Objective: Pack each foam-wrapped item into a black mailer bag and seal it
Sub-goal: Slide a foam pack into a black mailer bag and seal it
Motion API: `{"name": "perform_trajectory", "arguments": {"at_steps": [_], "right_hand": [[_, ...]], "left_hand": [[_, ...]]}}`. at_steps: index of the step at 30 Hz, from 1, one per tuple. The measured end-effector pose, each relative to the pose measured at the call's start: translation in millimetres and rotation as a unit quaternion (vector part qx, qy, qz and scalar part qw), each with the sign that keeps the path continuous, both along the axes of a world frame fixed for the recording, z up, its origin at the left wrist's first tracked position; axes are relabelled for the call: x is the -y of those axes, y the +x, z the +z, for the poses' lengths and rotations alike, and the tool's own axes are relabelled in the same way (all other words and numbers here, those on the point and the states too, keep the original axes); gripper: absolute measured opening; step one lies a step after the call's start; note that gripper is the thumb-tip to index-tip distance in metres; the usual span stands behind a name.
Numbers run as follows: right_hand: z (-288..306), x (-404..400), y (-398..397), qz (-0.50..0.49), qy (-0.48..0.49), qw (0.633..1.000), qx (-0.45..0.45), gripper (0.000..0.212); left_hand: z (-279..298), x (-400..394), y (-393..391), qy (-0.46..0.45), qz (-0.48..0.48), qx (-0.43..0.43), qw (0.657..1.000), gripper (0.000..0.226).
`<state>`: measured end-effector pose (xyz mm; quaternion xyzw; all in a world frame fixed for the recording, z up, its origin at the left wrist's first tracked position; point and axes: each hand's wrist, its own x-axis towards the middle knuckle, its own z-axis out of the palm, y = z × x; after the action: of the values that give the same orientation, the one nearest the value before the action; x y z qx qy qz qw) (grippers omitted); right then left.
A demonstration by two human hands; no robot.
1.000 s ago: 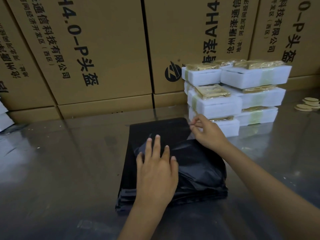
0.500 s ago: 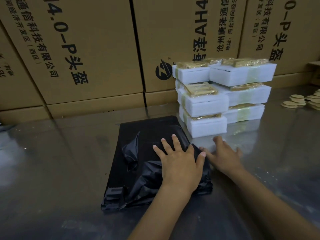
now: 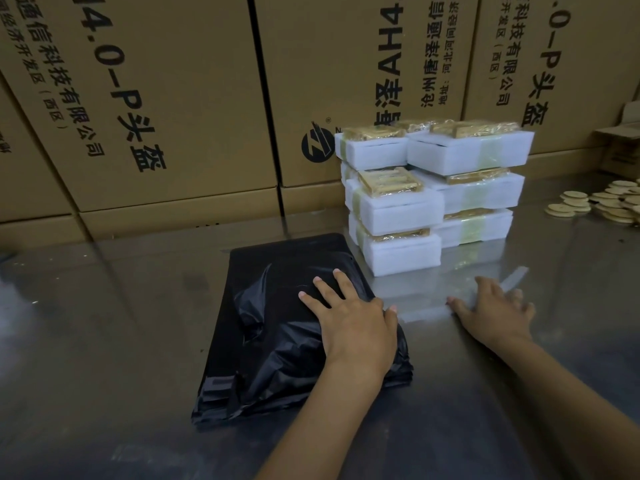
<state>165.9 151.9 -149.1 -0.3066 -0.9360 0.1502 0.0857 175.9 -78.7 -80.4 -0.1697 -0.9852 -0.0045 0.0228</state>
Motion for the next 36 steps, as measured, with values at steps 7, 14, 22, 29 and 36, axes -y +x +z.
{"name": "perform_trajectory", "arguments": {"at_steps": [7,14,22,29,36], "right_hand": [[1,18,4,0.067,0.020,0.997,-0.028,0.060],[5,33,4,0.062,0.008,0.997,0.055,0.049],[34,75,13,0.142,-0.175,0.959,-0.173,0.023],[56,142,18,0.129,-0.438,0.881,-0.121,0.045],[66,169,17,0.186,-0.574,0.756,-0.256,0.051]], "left_hand": [[-2,6,1,0.017,-0.016,-0.002,1.000,0.055],[-2,49,-11,0.167,-0.049,-0.086,0.981,0.055],[-21,126,-31,0.523,0.132,0.147,0.829,0.075],[-20,129,-22,0.602,0.108,0.271,0.743,0.065],[-9,140,-48,0.714,0.037,0.256,0.650,0.084]]}}
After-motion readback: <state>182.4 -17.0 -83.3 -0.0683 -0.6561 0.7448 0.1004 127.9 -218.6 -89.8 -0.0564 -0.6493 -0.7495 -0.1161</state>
